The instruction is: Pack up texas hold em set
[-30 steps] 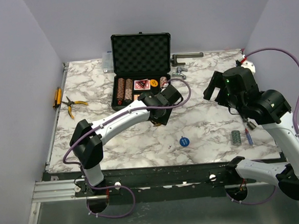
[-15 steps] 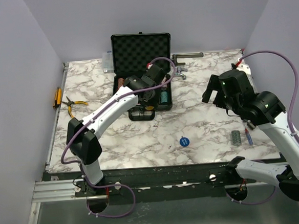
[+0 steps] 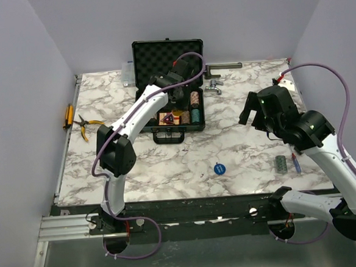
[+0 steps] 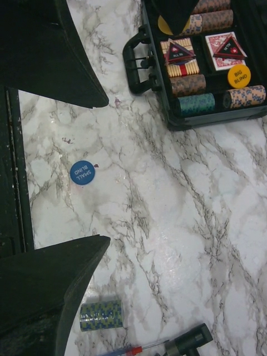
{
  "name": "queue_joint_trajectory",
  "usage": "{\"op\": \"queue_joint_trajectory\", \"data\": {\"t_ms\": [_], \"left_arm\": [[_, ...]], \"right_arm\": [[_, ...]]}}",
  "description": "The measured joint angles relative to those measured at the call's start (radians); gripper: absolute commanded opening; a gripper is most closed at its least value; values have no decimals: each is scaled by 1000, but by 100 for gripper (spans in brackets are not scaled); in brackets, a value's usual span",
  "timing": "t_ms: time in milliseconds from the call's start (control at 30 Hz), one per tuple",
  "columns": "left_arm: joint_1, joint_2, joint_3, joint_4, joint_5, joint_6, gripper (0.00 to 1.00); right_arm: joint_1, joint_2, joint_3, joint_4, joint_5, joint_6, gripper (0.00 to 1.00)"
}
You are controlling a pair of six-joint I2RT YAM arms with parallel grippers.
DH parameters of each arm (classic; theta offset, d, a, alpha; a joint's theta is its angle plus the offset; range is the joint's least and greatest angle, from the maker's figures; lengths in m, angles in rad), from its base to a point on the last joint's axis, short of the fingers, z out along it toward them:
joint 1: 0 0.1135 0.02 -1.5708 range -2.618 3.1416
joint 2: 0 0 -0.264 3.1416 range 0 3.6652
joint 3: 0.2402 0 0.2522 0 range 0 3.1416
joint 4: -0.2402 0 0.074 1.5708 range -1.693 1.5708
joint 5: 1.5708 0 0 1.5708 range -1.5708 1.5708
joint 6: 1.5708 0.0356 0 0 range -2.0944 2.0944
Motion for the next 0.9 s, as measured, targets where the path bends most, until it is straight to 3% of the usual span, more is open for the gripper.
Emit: {"op": "queue_joint_trajectory", "data": {"t_ms": [367,900], "left_arm": [[106,137,47,-39,60,2,22],[128,221,101,-49,113,-5,30]], "right_arm": [[0,10,-29,39,-1,3,100],[0,39,-33,55,-16,16,100]]}}
